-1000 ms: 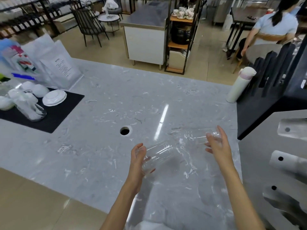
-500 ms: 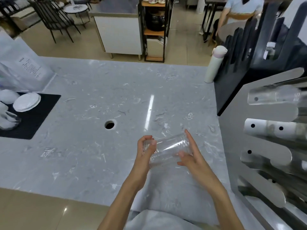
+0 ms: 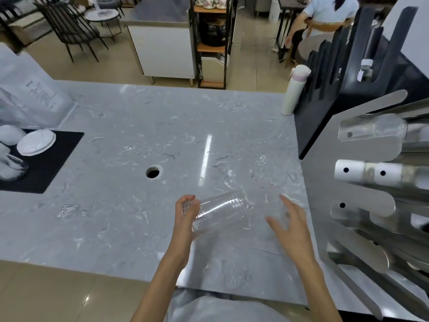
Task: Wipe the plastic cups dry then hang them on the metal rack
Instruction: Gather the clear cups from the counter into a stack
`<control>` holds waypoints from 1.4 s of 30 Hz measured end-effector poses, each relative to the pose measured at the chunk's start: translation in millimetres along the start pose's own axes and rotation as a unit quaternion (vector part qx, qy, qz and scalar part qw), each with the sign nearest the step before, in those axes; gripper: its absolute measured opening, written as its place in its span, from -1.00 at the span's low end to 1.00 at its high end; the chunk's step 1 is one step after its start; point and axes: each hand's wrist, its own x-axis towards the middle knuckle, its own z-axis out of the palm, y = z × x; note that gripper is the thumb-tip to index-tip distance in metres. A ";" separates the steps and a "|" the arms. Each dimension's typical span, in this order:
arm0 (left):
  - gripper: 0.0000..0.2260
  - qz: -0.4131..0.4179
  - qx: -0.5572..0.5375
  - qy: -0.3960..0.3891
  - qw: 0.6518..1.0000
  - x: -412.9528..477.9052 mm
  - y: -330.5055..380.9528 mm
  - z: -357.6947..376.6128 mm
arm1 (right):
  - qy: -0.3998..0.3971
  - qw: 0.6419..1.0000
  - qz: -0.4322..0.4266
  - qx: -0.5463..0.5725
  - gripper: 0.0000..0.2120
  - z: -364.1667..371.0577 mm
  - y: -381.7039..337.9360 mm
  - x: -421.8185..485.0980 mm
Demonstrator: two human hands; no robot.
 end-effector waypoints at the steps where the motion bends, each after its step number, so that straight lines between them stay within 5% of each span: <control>1: -0.77 0.003 0.006 0.001 1.000 -0.5 -0.1 -1.5 | 0.036 0.996 0.028 0.079 -0.41 -3.0 -4.6 -2.8; 4: -0.74 0.010 0.031 -0.005 0.999 -3.4 0.2 -4.5 | 0.090 0.956 0.068 0.272 -0.40 -13.7 -19.9 -15.4; 7: -0.70 0.005 0.065 -0.042 0.997 -6.9 1.6 -3.5 | 0.056 0.931 0.077 0.352 -0.38 -17.6 -35.4 -28.0; 12: -0.49 0.009 0.131 -0.135 0.982 -17.1 8.6 17.4 | -0.034 0.956 0.041 0.288 -0.42 1.2 -66.1 -57.4; 20: -0.56 -0.127 0.058 -0.263 0.955 -27.1 21.1 22.8 | -0.003 0.978 -0.024 0.207 -0.44 -13.3 -83.9 -80.5; 25: -0.57 0.007 0.153 -0.278 0.948 -28.3 26.3 17.5 | 0.059 0.970 0.067 0.228 -0.54 -0.9 -103.9 -94.7; 33: -0.60 -0.070 0.116 -0.362 0.922 -14.0 28.3 11.1 | 0.070 0.949 0.086 0.296 -0.35 5.8 -112.8 -156.6; 37: -0.52 -0.007 0.202 -0.442 0.874 -21.2 30.4 25.0 | 0.062 0.935 0.101 0.334 -0.43 -15.9 -95.8 -175.0; 42: -0.35 0.103 0.249 -0.508 0.818 -34.3 54.8 79.0 | 0.121 0.925 0.086 0.350 -0.24 -49.4 -77.6 -172.8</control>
